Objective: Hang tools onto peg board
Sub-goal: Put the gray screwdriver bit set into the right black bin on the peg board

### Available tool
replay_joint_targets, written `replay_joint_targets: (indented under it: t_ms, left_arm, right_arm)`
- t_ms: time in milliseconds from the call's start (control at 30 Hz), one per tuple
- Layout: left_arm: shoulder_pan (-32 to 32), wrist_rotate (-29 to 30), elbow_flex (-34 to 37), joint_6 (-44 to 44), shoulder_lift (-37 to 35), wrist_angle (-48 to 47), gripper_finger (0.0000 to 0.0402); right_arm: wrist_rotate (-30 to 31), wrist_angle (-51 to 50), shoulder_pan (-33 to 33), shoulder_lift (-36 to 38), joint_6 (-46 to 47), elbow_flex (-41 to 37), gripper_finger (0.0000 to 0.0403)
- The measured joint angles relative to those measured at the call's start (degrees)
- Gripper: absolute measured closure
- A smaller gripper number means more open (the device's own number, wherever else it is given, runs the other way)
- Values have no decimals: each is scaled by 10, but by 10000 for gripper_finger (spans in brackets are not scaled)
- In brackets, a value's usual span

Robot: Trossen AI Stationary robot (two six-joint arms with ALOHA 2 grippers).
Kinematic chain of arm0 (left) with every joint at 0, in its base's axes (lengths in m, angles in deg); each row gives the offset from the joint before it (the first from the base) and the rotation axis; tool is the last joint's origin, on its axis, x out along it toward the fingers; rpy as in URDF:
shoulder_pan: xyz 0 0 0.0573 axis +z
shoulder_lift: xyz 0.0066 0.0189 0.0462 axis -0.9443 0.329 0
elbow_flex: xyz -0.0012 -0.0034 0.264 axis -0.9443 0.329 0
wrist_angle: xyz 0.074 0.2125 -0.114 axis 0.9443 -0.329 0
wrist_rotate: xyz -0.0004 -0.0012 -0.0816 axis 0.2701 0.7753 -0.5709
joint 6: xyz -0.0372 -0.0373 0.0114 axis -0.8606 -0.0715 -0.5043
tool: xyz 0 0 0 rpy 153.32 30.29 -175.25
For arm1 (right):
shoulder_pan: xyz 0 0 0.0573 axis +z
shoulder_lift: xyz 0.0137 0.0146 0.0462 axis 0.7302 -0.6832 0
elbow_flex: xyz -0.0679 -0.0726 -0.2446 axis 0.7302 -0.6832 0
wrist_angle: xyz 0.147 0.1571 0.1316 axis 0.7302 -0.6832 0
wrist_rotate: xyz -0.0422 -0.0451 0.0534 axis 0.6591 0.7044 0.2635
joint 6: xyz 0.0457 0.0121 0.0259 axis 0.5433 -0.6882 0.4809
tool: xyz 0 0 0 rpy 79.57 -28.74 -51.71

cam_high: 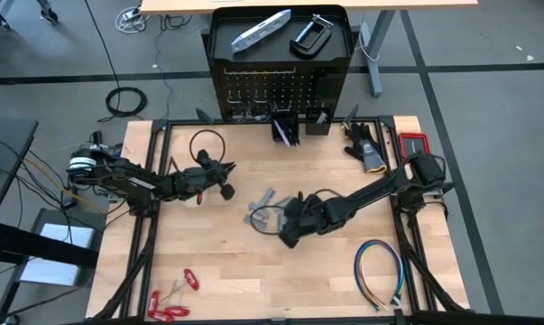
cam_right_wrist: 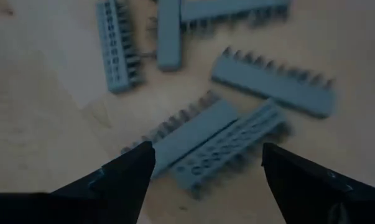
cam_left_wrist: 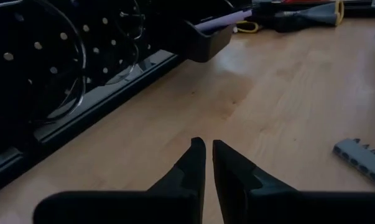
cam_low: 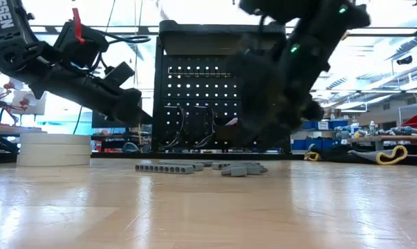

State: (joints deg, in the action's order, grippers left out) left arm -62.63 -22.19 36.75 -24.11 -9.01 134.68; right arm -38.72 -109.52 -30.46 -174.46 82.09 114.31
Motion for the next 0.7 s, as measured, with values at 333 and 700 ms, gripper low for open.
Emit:
replay_joint_targets:
  t_ms: [333,700]
  left_arm:
    - [0,-2,0,-1,0,-19,367]
    - [0,-2,0,-19,0,-20,367]
  right_arm:
    - [-70,-77,-31,-94,48,84,86]
    - [51,-283,-72,27,-43,77,107]
